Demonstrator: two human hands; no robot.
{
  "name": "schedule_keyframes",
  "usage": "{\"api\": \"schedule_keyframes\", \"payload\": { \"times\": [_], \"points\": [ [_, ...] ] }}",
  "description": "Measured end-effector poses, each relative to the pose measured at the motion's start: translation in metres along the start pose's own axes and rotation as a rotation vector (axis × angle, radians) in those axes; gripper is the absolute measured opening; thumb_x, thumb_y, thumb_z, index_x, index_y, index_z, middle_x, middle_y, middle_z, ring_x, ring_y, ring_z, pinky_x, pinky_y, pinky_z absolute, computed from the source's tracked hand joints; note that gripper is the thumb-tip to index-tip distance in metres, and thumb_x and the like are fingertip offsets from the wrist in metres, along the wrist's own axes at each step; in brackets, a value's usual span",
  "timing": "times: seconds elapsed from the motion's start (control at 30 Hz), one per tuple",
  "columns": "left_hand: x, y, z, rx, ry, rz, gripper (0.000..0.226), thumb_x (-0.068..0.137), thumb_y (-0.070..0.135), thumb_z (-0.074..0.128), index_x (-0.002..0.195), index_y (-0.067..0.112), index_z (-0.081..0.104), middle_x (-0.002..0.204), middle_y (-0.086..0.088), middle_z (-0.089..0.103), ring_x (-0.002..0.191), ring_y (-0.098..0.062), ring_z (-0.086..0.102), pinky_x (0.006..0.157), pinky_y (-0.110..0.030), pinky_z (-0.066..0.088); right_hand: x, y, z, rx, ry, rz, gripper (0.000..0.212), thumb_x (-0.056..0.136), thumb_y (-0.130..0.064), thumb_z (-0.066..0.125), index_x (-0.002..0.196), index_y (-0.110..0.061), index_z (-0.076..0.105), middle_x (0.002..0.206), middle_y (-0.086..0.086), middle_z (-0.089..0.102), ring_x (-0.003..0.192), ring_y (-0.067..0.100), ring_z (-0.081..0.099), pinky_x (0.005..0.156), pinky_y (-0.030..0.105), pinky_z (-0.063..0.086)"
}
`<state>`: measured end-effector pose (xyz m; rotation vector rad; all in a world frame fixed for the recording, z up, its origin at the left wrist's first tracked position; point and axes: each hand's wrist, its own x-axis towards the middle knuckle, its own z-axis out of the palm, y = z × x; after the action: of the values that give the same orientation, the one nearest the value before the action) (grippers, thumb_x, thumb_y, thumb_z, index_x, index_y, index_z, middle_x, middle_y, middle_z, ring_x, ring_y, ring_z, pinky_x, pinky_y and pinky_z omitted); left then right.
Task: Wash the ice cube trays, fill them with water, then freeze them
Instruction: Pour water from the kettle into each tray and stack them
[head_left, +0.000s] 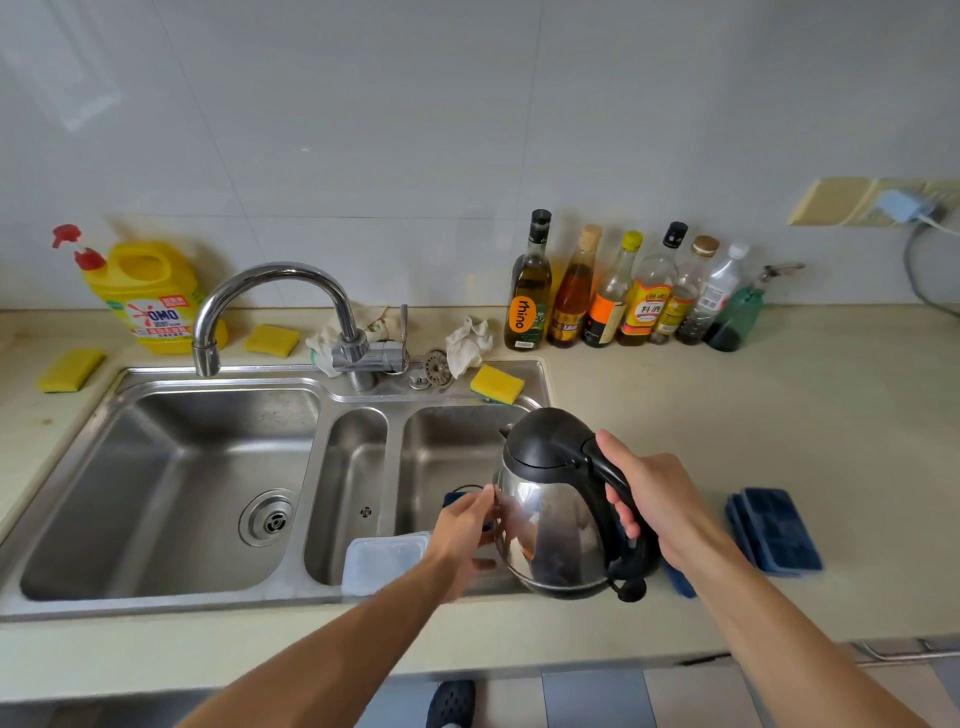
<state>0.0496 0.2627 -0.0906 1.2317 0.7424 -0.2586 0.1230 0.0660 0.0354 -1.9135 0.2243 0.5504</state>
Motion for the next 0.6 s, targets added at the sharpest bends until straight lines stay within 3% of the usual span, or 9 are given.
{"api": "schedule_keyframes", "payload": {
  "times": [0.13,0.27,0.53,0.6],
  "points": [
    [0.014,0.045,-0.003,0.222,-0.051,0.209,0.022,0.103,0.036,0.054,0.103,0.026,0.073,0.102,0.003,0.077,0.105,-0.019,0.069,0.082,-0.038,0.059,0.015,0.003,-0.003,0.113,0.084,-0.008,0.062,0.089,-0.062,0.064,0.054,-0.011,0.063,0.050,0.006,0.057,0.039,0.018,0.048,0.043,0.028,0.043],
    [0.026,0.097,0.009,0.266,-0.136,0.332,0.017,0.103,0.026,0.057,0.110,0.028,0.072,0.107,0.008,0.076,0.109,-0.015,0.067,0.091,-0.044,0.056,0.036,0.002,-0.007,0.195,0.177,-0.012,0.061,0.087,-0.063,0.066,0.055,-0.012,0.065,0.053,0.008,0.059,0.042,0.019,0.049,0.046,0.031,0.044],
    [0.064,0.148,0.057,0.554,-0.385,0.366,0.031,0.105,0.022,0.053,0.135,0.026,0.061,0.123,-0.001,0.071,0.109,-0.012,0.064,0.090,-0.027,0.050,0.085,0.002,-0.022,0.274,0.315,-0.007,0.062,0.081,-0.072,0.062,0.046,-0.020,0.063,0.053,0.007,0.057,0.042,0.019,0.048,0.048,0.031,0.045],
    [0.078,0.155,0.068,0.615,-0.405,0.386,0.038,0.104,0.020,0.054,0.142,0.022,0.054,0.130,-0.002,0.067,0.117,-0.012,0.062,0.097,-0.027,0.050,0.098,0.006,-0.028,0.273,0.345,0.008,0.061,0.080,-0.073,0.061,0.048,-0.022,0.064,0.053,0.005,0.058,0.042,0.017,0.050,0.050,0.030,0.048]
  ]
}}
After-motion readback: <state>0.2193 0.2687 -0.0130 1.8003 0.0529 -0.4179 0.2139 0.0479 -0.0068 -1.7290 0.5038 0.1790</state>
